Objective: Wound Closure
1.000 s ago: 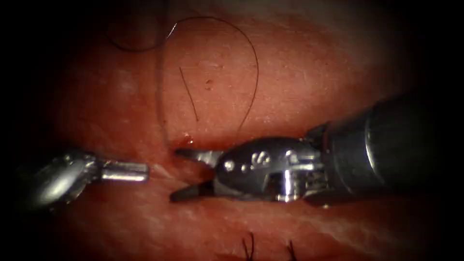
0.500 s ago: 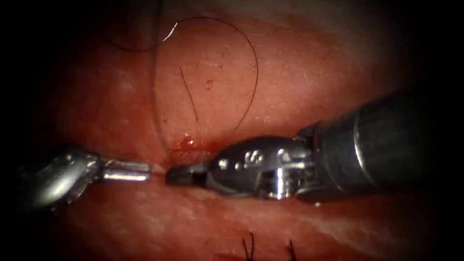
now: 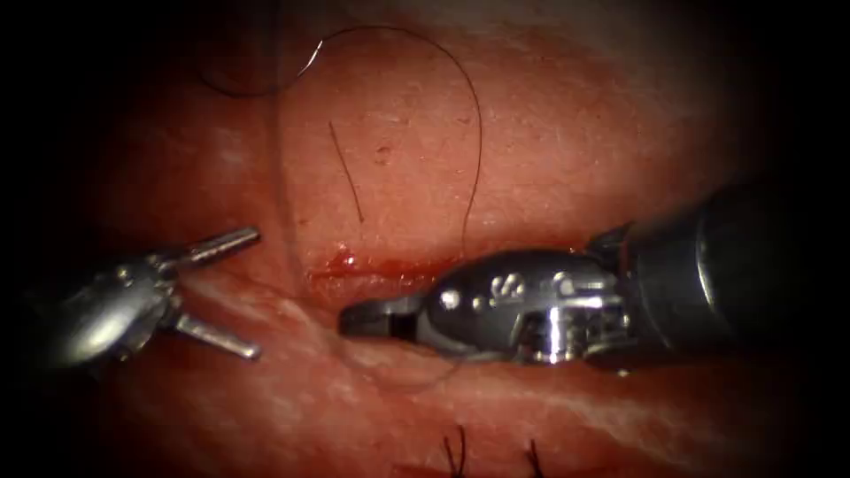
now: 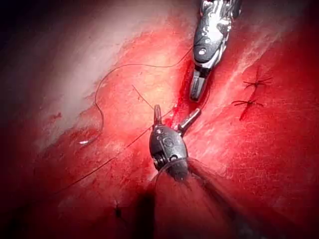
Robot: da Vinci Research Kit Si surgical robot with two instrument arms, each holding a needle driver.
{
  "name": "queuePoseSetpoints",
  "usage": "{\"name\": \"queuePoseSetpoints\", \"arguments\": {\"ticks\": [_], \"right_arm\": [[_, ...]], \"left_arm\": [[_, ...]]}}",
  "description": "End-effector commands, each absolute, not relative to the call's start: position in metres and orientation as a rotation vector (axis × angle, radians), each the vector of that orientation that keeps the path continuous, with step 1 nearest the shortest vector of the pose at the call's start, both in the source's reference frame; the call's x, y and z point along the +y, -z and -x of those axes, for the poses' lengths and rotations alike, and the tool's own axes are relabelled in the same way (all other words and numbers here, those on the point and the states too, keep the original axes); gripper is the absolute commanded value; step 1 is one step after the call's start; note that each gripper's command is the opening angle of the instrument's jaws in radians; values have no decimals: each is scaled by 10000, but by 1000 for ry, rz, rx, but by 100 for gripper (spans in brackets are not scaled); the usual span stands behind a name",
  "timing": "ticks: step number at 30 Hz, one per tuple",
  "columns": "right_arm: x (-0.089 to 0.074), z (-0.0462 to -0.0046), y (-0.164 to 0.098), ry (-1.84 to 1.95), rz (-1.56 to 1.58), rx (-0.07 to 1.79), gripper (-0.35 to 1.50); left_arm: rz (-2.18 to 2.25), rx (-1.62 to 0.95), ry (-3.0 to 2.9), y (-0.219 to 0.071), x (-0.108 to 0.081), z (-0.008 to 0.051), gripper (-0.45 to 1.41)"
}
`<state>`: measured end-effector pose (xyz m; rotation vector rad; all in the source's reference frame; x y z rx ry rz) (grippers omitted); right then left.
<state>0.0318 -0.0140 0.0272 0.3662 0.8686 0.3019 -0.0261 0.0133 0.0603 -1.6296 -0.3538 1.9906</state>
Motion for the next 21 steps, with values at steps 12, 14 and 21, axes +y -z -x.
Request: {"name": "queuePoseSetpoints", "arguments": {"ticks": [12, 14, 21], "right_arm": [[-146, -315, -282, -308, -367, 867, -35], [-146, -315, -282, -309, -367, 867, -35], [-148, -313, -282, -308, -365, 870, -35]], "left_arm": [[1223, -448, -2382, -585, 96, 255, 51], [1228, -452, -2385, -573, 97, 256, 46], [1308, -398, -2376, -541, 113, 258, 42]]}}
